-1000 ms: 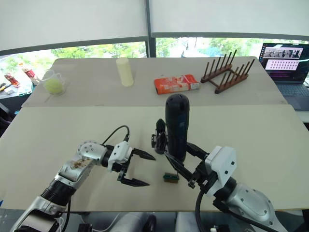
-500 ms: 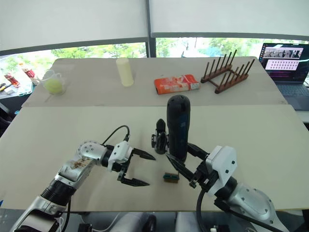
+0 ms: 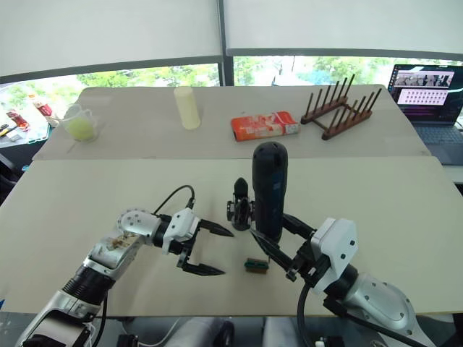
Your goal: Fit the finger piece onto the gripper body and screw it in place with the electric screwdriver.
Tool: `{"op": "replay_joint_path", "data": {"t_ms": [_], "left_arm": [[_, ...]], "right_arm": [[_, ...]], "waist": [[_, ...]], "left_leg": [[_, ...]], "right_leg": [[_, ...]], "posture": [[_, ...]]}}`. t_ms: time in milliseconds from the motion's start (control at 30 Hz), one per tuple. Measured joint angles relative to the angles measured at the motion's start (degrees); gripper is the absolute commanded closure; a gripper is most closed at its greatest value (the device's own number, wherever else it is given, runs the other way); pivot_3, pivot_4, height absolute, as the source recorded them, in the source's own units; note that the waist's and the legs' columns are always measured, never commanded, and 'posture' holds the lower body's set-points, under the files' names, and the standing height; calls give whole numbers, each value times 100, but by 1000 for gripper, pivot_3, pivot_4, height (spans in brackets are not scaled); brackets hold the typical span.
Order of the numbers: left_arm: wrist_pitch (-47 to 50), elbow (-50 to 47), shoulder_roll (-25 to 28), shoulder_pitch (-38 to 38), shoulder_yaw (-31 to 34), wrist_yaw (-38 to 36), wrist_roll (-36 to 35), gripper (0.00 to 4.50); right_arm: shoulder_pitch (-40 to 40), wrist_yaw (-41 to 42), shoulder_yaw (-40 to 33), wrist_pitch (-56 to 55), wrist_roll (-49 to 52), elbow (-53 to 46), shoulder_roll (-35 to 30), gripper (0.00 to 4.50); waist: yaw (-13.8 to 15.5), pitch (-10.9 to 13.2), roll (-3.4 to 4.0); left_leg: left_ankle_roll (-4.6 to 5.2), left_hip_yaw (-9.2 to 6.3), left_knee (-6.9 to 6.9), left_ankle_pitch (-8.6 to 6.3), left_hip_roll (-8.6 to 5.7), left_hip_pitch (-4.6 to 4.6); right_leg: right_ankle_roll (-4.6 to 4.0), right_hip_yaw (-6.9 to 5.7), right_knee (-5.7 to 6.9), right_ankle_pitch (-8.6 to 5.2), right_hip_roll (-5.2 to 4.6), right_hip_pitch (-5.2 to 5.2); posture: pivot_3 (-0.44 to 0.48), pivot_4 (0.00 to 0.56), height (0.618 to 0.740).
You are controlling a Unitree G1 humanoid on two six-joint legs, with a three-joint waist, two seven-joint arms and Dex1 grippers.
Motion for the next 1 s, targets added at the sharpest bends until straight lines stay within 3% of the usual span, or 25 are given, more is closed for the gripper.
{"op": "replay_joint_path", "data": {"t_ms": [1000], "left_arm": [[10, -47, 13, 73, -10, -5, 0, 0]], "right_arm": [[45, 30, 165, -94, -4, 88, 37, 2586]], "waist": [[-3, 0, 0]], "left_leg": [[-1, 0, 0, 0, 1, 0]], "right_leg": [[0, 1, 0, 0, 1, -1]], "posture": [[0, 150, 740]]}}
